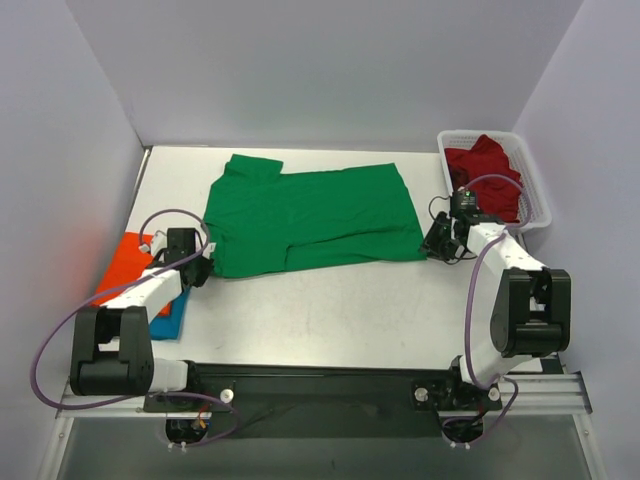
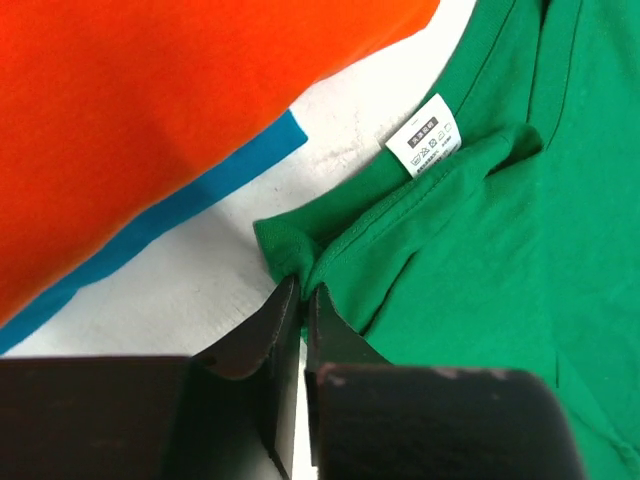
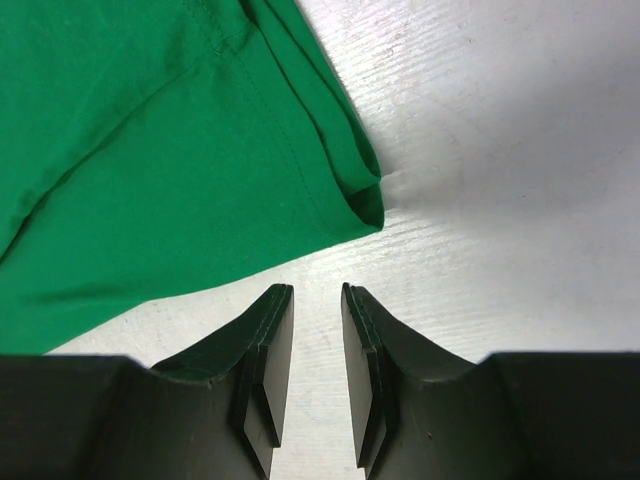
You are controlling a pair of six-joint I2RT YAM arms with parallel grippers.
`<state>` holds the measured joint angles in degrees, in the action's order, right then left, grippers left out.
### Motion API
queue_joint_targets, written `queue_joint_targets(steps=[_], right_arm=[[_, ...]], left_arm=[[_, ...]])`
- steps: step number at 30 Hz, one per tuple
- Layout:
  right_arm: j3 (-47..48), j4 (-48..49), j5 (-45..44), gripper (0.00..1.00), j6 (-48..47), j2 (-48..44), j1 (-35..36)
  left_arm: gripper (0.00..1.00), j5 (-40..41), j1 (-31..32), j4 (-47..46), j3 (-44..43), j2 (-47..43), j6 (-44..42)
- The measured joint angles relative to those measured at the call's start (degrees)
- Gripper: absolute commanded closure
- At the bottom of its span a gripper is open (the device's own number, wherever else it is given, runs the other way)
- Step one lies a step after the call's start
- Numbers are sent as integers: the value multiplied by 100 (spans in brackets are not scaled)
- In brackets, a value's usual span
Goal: Fold and stack the t-shirts
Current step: Fold the flattened tshirt in 1/3 of the way
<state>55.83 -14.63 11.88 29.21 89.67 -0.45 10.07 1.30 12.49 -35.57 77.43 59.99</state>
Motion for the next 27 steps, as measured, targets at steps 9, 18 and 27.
queue_joint_targets(steps=[9,18,27], right_arm=[[-181,76,-61,74,-42,24,2],[-192,393,-151,75,-42,413,2],[-199,787,-160,76,-37,682,2]], left_arm=[[100,22,-28,-175,-4,70,-120],[100,2,-61,-208,-4,63,-223],[100,-136,-299,-205,-70,55,-284]])
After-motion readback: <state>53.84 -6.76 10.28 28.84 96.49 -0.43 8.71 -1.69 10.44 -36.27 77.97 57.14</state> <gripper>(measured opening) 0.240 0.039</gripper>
